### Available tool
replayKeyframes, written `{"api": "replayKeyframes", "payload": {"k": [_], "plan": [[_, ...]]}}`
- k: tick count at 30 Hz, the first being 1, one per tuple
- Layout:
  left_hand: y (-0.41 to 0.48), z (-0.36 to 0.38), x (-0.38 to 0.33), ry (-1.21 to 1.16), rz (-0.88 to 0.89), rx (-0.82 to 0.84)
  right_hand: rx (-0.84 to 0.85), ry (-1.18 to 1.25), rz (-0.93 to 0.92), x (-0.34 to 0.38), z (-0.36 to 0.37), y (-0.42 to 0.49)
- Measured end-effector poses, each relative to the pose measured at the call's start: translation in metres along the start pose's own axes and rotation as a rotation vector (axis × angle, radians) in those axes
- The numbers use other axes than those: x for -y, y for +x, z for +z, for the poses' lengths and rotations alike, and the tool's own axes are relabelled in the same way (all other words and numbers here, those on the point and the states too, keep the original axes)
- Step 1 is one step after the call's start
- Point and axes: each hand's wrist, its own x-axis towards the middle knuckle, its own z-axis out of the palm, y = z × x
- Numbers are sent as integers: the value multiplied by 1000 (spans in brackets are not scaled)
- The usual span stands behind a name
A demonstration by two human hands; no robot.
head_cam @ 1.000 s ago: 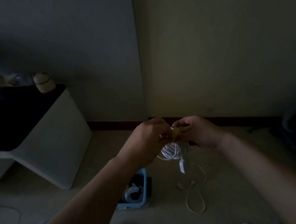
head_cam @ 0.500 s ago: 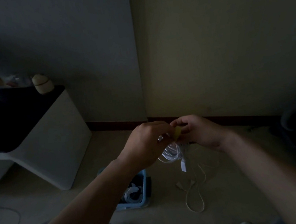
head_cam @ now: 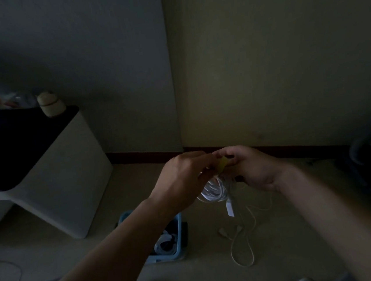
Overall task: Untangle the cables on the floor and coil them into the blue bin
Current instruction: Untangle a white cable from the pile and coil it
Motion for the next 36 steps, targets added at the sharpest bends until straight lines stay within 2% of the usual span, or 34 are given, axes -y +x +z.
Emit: {"api": "replayKeyframes", "payload": {"k": [5,10,25,36], "plan": [[-1,1,1,-20,-17,4,12,-42,1,-1,-1,-1],[-1,5,3,-66,-91,-13,-25,-153,-78,-6,2,0],[2,4,4,-108,-77,23,45,-303,-123,-2,5,1],[4,4,5,-99,-118,67,-45,-397,-93,1,14,0]]}}
